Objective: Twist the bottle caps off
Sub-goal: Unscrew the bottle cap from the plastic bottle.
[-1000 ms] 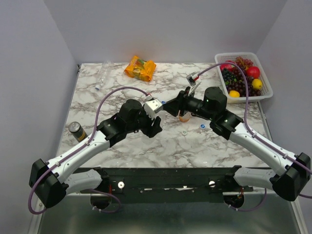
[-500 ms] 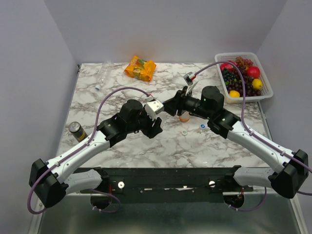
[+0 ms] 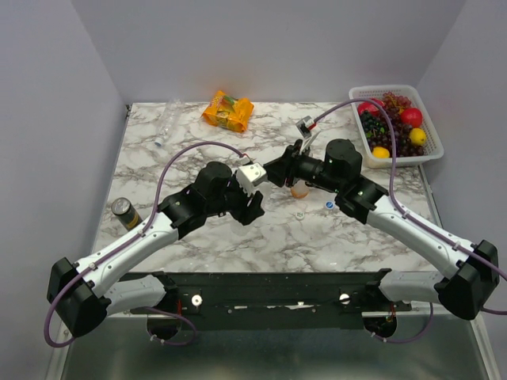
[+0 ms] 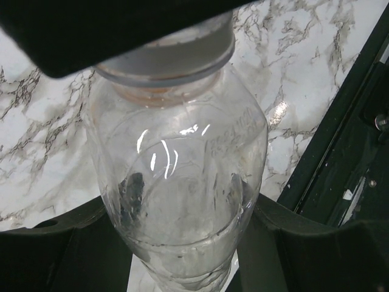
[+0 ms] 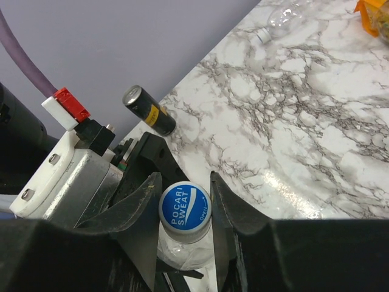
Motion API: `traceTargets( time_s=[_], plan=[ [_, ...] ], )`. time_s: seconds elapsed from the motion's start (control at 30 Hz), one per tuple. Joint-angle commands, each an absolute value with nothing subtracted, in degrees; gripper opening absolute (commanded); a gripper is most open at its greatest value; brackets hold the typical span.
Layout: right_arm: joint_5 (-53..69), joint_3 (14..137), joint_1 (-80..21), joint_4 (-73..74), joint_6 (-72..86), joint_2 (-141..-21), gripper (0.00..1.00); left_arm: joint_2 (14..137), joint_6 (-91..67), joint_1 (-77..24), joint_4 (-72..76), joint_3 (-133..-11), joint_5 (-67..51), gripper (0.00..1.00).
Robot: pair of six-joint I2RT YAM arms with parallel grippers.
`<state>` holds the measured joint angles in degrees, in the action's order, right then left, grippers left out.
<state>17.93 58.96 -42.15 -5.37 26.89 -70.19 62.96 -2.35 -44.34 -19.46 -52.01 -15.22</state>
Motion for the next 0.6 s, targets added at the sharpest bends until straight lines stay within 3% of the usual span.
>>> traceTargets(
  time_s=[0.0, 0.27, 0.57],
  plan=[
    [29.3, 60.0, -41.1, -11.1, 26.2, -71.5, 0.26, 62.0, -1.5, -44.3, -17.9, -53.1, -21.2, 0.29],
    [49.6, 57.9, -36.1, -15.2, 26.2, -70.2, 0.25, 61.4, -3.6, -40.5, -14.1, -52.3, -35.5, 0.30],
    [54.0, 54.0, -30.2, -18.2, 28.5, -65.6, 0.25, 64.9, -6.5, -39.7, -9.9, -51.8, -51.0, 0.30]
  ],
)
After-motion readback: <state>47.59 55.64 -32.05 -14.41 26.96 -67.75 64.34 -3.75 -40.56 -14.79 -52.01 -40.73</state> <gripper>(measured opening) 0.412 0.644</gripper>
